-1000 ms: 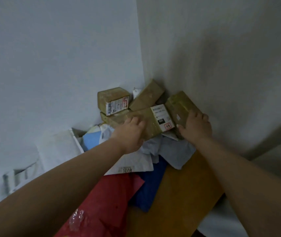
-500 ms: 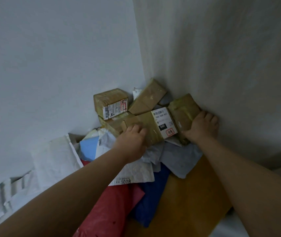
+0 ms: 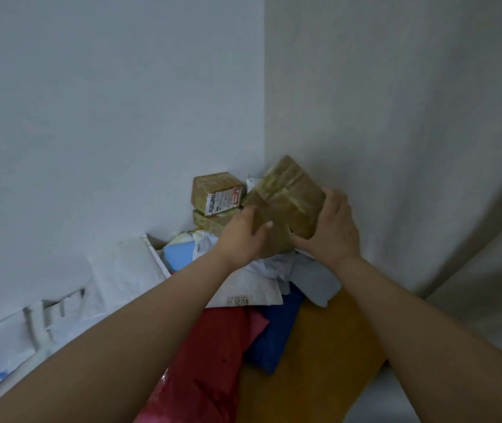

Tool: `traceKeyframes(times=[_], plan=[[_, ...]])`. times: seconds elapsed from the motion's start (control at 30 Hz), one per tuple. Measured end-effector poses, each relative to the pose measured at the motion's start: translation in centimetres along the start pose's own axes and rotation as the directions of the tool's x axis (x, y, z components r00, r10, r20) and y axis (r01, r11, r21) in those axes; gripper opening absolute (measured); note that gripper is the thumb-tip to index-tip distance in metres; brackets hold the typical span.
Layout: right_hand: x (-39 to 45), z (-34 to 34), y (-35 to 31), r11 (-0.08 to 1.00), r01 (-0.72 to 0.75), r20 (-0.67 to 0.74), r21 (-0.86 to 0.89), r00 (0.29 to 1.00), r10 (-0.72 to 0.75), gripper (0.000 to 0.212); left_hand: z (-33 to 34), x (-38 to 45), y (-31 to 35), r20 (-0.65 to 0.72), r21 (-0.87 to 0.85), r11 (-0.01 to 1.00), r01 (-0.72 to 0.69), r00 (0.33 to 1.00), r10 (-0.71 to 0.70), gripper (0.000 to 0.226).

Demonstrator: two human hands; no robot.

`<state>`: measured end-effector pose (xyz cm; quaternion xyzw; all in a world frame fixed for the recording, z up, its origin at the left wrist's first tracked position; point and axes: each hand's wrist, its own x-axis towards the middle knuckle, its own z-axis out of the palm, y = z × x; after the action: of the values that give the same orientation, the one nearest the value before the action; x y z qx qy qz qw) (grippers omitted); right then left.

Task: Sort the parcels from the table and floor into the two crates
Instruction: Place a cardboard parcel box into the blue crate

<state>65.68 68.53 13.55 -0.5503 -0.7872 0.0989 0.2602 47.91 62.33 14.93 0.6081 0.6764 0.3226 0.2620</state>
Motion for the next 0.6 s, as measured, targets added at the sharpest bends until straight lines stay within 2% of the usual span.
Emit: traceKeyframes(times=[0.07,0.17,0.2,0.23,0.3,0.33,0.4,0.47,0.53,0.6], plan=[[-1.4,-0.5,-3.2,0.995,0.073,0.024,0.071,0.997,-0.075,0.113,-1.6,-1.8,1.3,-0.047,-0.251,0.968,-0.006,0.999,-0.006,0.038],[-3.5,-1.6,-7.4,0.96,0.151,0.051,0.238,0.985,-0.167,0.109,-4.3,-4.8,2.3,-0.117,-0.612,0.791,-0.018,0.991,-0.067,0.012],[-4.2,-2.0,-8.6,0.946,0.193,0.06,0.26,0.975,-0.216,0.101,-5.2,-5.6,2.4,-0.135,-0.681,0.732,-0.02,0.986,-0.099,0.017],[-5.1,-2.3,-9.7,0.933,0.255,0.056,0.255,0.959,-0.277,0.09,-6.2,-6.4,2.3,-0.151,-0.722,0.691,-0.018,0.98,-0.131,0.033],[-6.8,-3.0,-11.6,0.894,0.4,0.009,0.202,0.912,-0.41,0.062,-8.2,-8.0,2.0,-0.185,-0.722,0.692,0.013,0.96,-0.211,0.073],[-7.5,-3.3,-12.4,0.87,0.462,-0.014,0.174,0.884,-0.467,0.051,-9.2,-8.8,1.6,-0.212,-0.69,0.723,0.026,0.948,-0.237,0.081],[-8.6,-3.8,-13.8,0.838,0.522,-0.033,0.158,0.851,-0.524,0.038,-10.8,-10.4,1.0,-0.255,-0.597,0.801,0.044,0.937,-0.241,0.077],[-9.2,-4.2,-15.1,0.853,0.488,-0.052,0.186,0.872,-0.487,0.028,-12.2,-12.1,0.4,-0.25,-0.576,0.816,0.048,0.94,-0.231,0.07],[-9.6,-4.5,-16.3,0.894,0.383,-0.141,0.232,0.923,-0.359,0.027,-13.8,-14.1,0.0,-0.203,-0.626,0.779,0.045,0.955,-0.218,0.061],[-9.7,-5.0,-17.1,0.912,0.252,-0.165,0.323,0.964,-0.208,0.041,-15.2,-15.4,-0.2,-0.155,-0.657,0.753,0.039,0.97,-0.185,0.043]])
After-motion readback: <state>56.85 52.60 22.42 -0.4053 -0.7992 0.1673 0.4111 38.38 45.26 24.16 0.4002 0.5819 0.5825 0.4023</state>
